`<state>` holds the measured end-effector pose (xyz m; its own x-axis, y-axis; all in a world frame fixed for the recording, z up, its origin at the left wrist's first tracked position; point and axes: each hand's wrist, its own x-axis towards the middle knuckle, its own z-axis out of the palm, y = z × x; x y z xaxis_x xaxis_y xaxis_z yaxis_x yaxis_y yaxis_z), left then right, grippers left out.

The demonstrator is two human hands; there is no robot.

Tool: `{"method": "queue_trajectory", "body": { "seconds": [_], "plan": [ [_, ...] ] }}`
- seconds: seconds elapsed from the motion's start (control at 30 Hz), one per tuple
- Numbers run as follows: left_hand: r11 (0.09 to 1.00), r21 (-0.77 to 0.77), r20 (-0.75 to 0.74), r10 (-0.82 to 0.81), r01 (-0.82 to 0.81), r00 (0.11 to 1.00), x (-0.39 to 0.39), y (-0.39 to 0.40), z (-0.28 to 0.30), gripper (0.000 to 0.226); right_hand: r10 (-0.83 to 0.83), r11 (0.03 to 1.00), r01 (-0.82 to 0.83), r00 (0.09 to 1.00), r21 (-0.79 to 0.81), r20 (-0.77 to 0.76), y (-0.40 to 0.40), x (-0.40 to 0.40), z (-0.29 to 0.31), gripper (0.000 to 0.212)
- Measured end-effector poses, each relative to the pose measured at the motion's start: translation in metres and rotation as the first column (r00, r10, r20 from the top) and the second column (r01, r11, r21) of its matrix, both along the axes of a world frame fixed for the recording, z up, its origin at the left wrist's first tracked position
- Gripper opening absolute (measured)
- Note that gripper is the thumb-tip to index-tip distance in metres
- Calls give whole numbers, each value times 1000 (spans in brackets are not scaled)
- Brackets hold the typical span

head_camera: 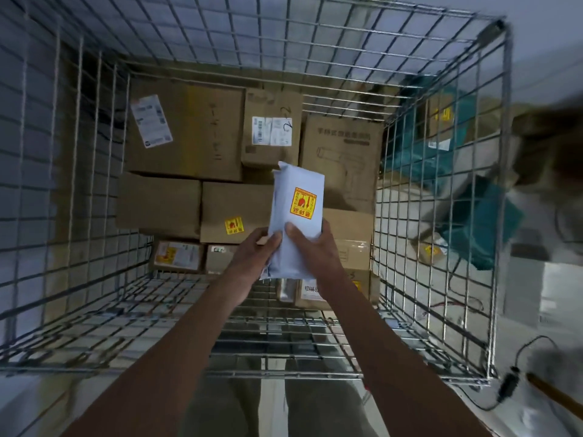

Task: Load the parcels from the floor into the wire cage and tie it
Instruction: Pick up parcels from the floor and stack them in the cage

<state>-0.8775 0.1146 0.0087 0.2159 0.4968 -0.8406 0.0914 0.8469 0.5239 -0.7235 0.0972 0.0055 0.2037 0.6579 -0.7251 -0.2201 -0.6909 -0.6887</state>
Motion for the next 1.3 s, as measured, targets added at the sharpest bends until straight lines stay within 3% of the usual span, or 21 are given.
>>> {"method": "queue_trajectory", "body": {
  "seconds": [0.1, 0.17, 0.27, 0.43, 0.6, 0.73, 0.83, 0.9, 1.0, 1.07, 1.1, 1.17, 1.2, 1.3],
  "plan": [
    [997, 17, -55, -80, 81, 995, 26, -11, -1, 41, 7, 1000, -6, 999, -29, 40, -14, 32, -4, 39],
    [994, -5, -58, -108, 108, 992, 42, -20, 1, 38, -16, 996, 21, 999, -87, 51, -26, 52, -9, 47],
    [984, -26, -65, -179, 178, 982, 63, -36, 0, 44, 39, 993, -30, 996, -112, 83, -48, 73, -21, 65],
    [974, -46, -103, -226, 223, 969, 91, -56, -24, 72, 22, 993, -12, 996, -118, 86, -66, 97, -29, 51],
    [982, -58, -171, -187, 180, 967, 103, -62, -55, 51, 75, 991, -55, 984, -125, 163, -71, 101, -48, 58],
    [975, -80, -234, -220, 207, 947, 98, -68, -72, 40, 191, 975, -132, 910, -179, 369, -74, 93, -66, 85],
    [985, -42, -275, -172, 166, 946, 99, -69, -77, 36, 234, 960, -144, 886, -242, 399, -77, 89, -64, 85],
    [990, 39, -311, -116, 134, 943, 100, -72, -63, 31, 231, 958, -150, 909, -245, 348, -77, 94, -61, 90],
    [973, 220, -272, -3, 65, 962, 106, -84, -32, 43, 32, 990, -40, 998, -134, -62, -77, 113, -61, 79],
    [912, 374, -320, -45, 170, 946, 118, -94, -17, 47, -58, 989, 19, 963, -147, -264, -81, 129, -64, 66],
    [842, 434, -423, -122, 319, 898, 125, -98, -13, 42, -34, 987, -11, 961, -160, -275, -82, 136, -62, 55],
    [592, 466, -678, -238, 657, 695, 139, -107, -12, 32, 9, 977, -50, 982, -209, -191, -83, 149, -60, 35],
    [477, 436, -759, -261, 763, 597, 144, -110, -13, 30, -24, 970, -10, 991, -244, -134, -82, 154, -56, 35],
    [310, 356, -849, -287, 881, 444, 157, -114, -18, 42, -96, 973, 104, 994, -204, 50, -80, 169, -51, 48]
  ]
}}
